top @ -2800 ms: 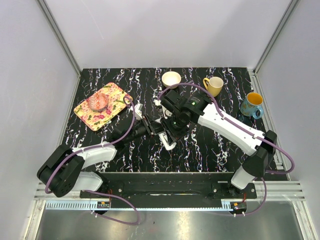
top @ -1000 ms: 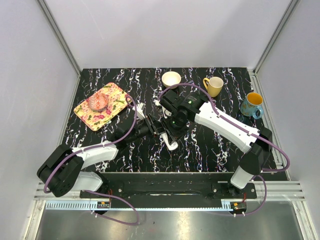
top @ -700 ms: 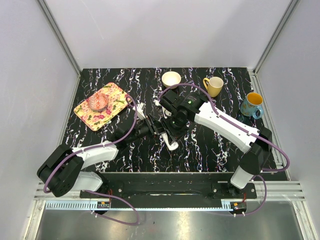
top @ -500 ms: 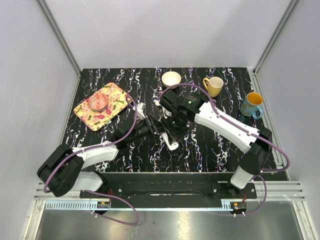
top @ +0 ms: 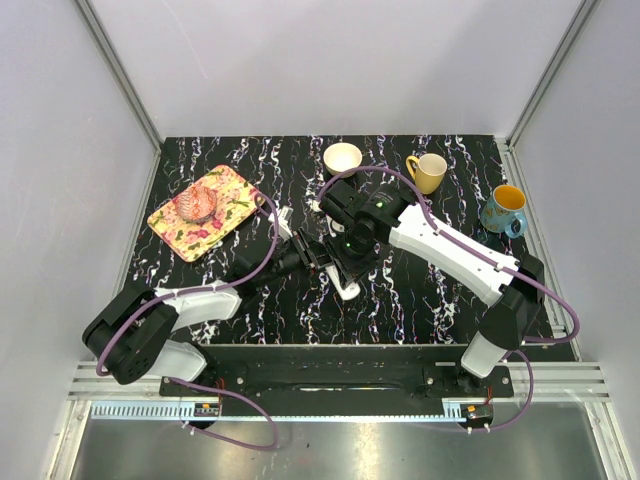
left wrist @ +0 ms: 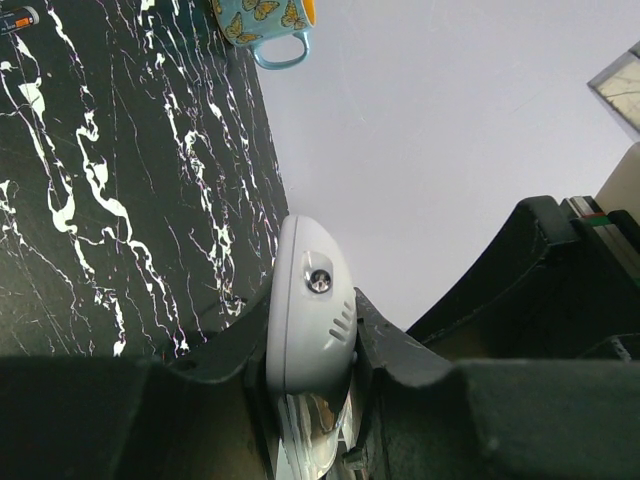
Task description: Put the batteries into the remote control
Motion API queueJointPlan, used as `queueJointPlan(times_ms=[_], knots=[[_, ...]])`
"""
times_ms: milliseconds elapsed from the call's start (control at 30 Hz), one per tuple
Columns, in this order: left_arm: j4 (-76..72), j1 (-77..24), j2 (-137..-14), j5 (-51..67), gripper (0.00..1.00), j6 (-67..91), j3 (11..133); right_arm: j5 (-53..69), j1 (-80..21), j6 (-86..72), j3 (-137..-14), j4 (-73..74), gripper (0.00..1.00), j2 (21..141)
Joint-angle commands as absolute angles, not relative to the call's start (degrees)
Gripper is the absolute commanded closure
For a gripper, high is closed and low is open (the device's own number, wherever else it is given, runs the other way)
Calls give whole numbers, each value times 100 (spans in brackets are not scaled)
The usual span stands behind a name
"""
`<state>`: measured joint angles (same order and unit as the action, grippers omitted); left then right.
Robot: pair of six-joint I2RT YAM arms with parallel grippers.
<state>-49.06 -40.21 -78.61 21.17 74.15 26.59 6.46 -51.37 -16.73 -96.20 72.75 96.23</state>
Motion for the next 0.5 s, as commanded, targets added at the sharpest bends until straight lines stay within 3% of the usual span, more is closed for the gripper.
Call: queueJointPlan(times_ms=[0, 133, 467], knots=[[-6205, -4157, -7726, 2522, 100, 7884, 2786, 167, -5106, -1661, -9712, 7023, 98, 9659], [-6249, -4236, -7717, 2549, 100, 7910, 2769, 27, -5106, -1670, -9747, 6987, 92, 9650], [-6372, -4333, -7708, 2549, 100, 8042, 2751, 35, -4975, -1696, -9765, 6803, 91, 9633]])
